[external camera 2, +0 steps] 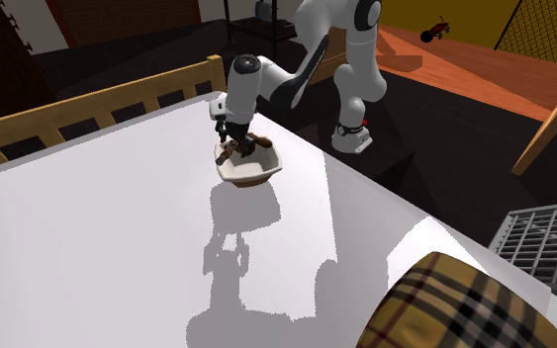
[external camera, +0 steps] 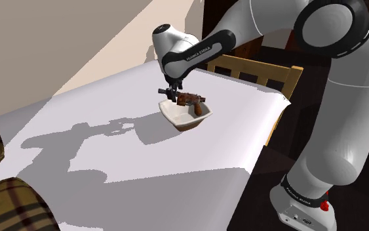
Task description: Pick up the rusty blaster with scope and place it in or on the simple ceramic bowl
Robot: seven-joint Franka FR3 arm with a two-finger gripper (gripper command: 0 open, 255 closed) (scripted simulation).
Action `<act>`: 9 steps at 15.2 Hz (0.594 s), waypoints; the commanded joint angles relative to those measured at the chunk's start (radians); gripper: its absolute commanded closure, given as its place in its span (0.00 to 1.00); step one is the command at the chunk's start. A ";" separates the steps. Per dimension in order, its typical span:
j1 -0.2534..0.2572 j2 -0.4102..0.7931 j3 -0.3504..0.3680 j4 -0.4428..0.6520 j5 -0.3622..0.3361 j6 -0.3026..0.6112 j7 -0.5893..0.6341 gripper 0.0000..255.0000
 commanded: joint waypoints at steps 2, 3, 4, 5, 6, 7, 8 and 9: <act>0.012 -0.034 0.012 0.035 0.018 -0.082 -0.010 0.00; 0.012 -0.034 0.012 0.035 0.018 -0.082 -0.010 0.00; 0.012 -0.034 0.012 0.034 0.019 -0.082 -0.010 0.00; 0.012 -0.034 0.012 0.034 0.018 -0.082 -0.010 0.00; 0.012 -0.034 0.012 0.035 0.018 -0.082 -0.010 0.00; 0.012 -0.034 0.012 0.035 0.018 -0.082 -0.010 0.00; 0.012 -0.034 0.012 0.035 0.018 -0.082 -0.010 0.00; 0.012 -0.034 0.012 0.035 0.018 -0.082 -0.010 0.00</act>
